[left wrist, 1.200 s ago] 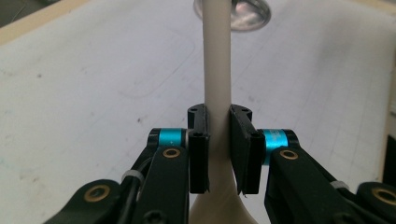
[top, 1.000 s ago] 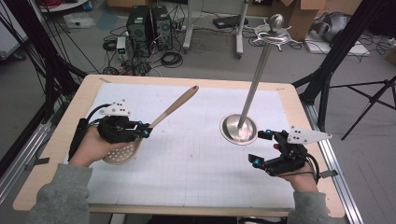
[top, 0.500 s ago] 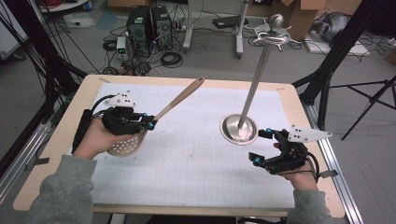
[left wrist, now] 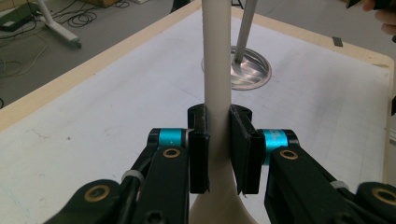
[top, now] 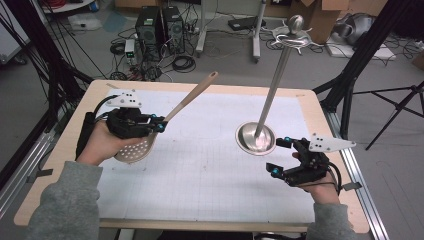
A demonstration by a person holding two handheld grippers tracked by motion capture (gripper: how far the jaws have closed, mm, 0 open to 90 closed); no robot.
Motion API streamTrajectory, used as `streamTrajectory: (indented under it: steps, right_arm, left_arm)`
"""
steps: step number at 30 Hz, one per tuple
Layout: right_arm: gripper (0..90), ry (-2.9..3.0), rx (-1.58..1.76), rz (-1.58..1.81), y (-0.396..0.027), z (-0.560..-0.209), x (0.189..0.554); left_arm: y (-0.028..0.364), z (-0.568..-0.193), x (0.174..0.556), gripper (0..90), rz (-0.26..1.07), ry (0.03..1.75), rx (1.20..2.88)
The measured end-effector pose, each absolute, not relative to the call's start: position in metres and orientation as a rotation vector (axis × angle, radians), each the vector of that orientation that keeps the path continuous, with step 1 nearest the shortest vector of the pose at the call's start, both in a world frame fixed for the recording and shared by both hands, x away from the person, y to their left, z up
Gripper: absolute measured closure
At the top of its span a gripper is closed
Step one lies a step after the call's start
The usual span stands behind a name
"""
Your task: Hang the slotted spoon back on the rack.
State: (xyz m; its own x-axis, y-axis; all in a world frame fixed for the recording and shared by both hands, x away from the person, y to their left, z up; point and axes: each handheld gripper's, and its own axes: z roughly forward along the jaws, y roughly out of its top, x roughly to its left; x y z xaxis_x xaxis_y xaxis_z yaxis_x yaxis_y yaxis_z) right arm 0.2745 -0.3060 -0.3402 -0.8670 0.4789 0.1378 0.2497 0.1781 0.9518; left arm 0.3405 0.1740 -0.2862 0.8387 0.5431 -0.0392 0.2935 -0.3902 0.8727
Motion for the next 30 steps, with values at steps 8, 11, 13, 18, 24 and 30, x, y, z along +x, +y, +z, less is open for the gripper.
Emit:
streamTrajectory:
  steps: [8, 11, 13, 18, 24, 30]
  right_arm:
    - [6.1, 2.264, 0.701, 1.757, -0.303, -0.340, 0.274]
    - [6.0, 2.264, 0.702, 1.757, -0.303, -0.339, 0.273]
    - [6.0, 2.262, 0.694, 1.760, -0.302, -0.338, 0.273]
    - [6.1, 2.250, 0.688, 1.770, -0.304, -0.336, 0.272]
    - [6.1, 2.240, 0.690, 1.778, -0.305, -0.336, 0.272]
    - [6.1, 2.237, 0.692, 1.789, -0.306, -0.335, 0.271]
  left_arm:
    - [0.170, -0.276, 0.334, 77.9, 0.342, 0.593, 2.008]
    - [0.168, -0.273, 0.333, 77.9, 0.344, 0.597, 2.003]
    - [0.166, -0.271, 0.333, 77.9, 0.341, 0.592, 2.009]
    - [0.156, -0.263, 0.330, 77.9, 0.339, 0.559, 1.996]
    - [0.145, -0.257, 0.331, 77.9, 0.338, 0.550, 1.992]
    - [0.139, -0.252, 0.332, 77.9, 0.330, 0.552, 1.999]
